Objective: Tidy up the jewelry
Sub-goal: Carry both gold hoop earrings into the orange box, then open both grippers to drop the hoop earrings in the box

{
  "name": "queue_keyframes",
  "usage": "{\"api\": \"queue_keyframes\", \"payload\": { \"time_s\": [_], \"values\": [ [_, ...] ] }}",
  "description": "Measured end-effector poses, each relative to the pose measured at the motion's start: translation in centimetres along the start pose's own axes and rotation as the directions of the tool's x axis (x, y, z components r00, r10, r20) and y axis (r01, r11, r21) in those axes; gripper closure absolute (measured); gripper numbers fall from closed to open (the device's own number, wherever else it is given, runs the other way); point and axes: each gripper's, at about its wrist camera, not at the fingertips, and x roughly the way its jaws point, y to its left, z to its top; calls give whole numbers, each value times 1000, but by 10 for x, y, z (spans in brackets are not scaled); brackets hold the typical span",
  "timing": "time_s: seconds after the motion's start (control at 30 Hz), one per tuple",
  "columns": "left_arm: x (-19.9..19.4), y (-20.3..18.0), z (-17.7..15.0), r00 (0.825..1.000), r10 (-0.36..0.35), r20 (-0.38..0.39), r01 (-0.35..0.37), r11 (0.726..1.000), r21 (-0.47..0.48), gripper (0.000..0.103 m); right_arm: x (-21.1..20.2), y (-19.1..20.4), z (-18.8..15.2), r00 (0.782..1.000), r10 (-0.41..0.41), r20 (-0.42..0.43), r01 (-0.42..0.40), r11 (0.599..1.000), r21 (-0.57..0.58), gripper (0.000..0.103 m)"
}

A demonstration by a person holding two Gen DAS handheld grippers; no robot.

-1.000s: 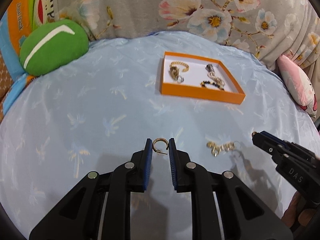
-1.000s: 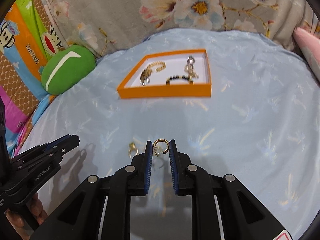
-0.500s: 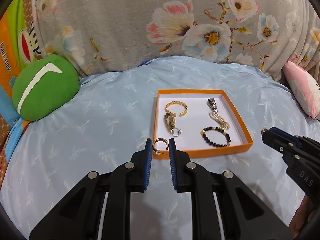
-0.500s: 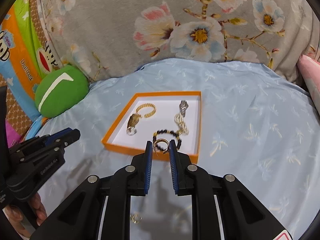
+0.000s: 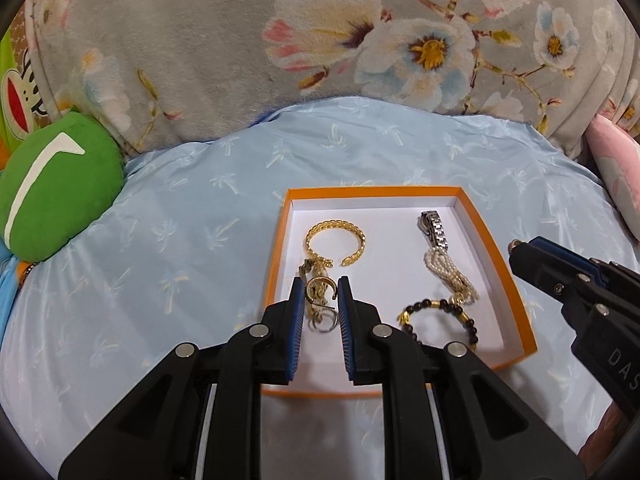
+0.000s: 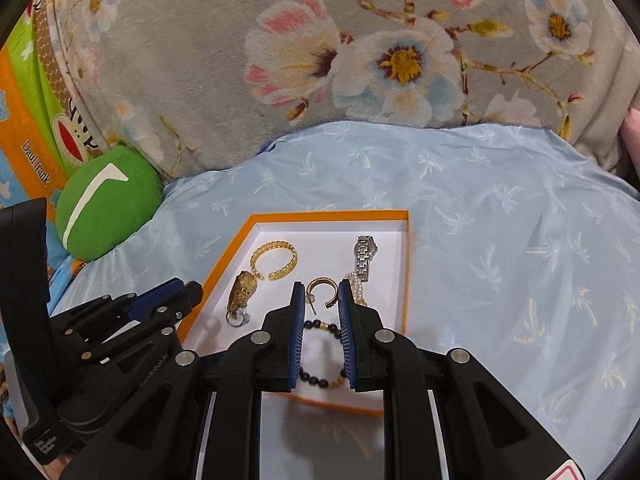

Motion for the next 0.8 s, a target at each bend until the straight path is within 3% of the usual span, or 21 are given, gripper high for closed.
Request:
{"api": "queue_keyframes", "payload": {
  "time_s": [0.4,0.8],
  "values": [
    [57,-4,7,999,7,-50,-8,1000,-16,87,59,-6,0,998,-21,-53,20,999,-29,87],
    [70,-2,6,998,12,-54,-13,1000,-22,87,77,-9,-4,997,-36,-74,33,999,-36,87]
  ]
}}
